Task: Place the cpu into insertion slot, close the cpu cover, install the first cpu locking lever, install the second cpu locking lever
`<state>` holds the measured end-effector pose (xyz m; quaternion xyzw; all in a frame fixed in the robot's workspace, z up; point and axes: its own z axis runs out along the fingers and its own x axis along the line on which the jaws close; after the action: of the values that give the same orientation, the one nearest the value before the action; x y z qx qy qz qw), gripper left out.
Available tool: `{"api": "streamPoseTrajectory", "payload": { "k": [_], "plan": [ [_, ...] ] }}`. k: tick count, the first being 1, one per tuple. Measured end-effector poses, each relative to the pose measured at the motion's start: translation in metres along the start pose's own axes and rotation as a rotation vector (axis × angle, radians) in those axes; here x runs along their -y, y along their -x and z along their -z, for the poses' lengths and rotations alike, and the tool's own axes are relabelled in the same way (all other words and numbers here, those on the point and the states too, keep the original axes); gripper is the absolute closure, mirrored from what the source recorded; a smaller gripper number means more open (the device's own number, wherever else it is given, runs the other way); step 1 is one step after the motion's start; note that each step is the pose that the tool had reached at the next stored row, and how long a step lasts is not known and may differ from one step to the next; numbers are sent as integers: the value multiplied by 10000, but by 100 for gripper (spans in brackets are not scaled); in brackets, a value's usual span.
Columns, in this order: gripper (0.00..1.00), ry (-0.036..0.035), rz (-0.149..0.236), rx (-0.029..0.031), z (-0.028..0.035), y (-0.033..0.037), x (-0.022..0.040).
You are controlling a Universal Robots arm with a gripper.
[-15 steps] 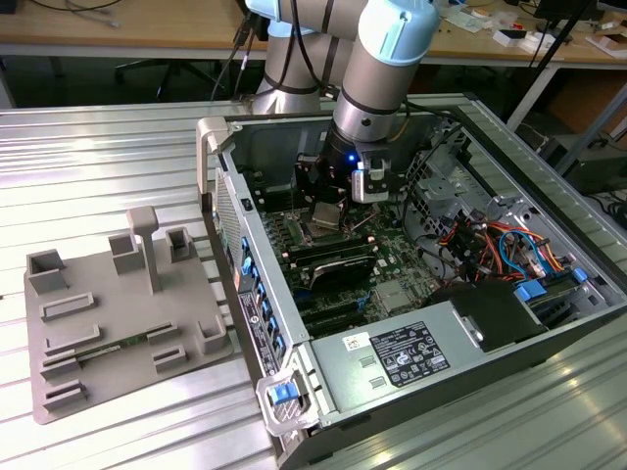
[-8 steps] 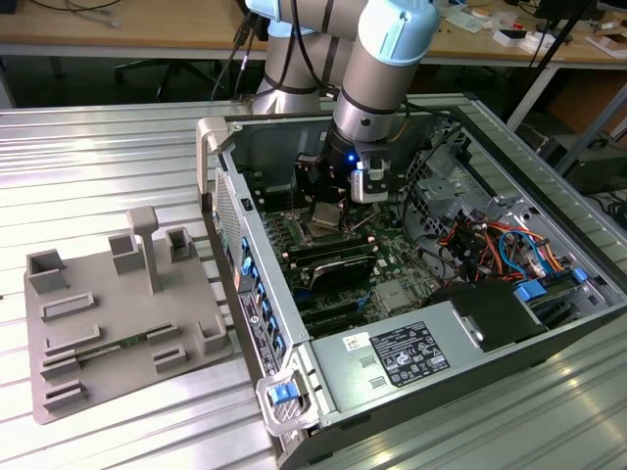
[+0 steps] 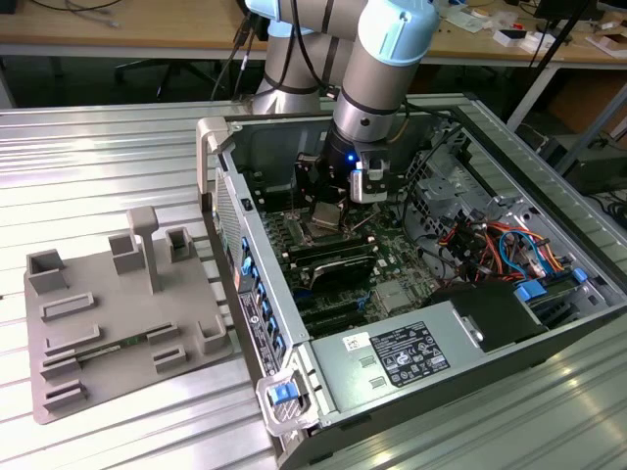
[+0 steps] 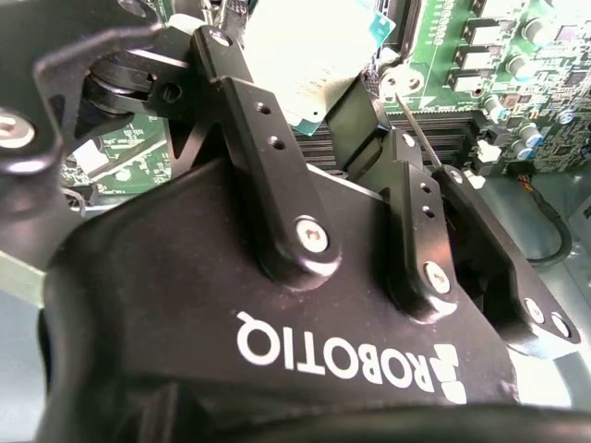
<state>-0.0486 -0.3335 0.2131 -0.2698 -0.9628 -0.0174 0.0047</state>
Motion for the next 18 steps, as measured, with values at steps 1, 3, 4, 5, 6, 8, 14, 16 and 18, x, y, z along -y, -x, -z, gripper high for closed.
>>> {"api": "streamPoseTrajectory", "payload": {
  "k": [1, 3, 4, 5, 6, 8, 14, 16, 18],
  "plan": [
    [45, 0, -16, 1, 0, 0, 0],
    [45, 0, -37, 2, 0, 0, 0],
    [45, 0, -49, 2, -1, 0, 0],
    [45, 1, -69, 3, -1, 0, 0],
    [45, 1, -89, 3, -1, 0, 0],
    [45, 1, -115, 4, -1, 0, 0],
    [45, 3, -202, 7, -2, 0, 0],
    [45, 3, -229, 8, -2, 0, 0],
    [45, 4, -261, 8, -3, 0, 0]
  ]
}}
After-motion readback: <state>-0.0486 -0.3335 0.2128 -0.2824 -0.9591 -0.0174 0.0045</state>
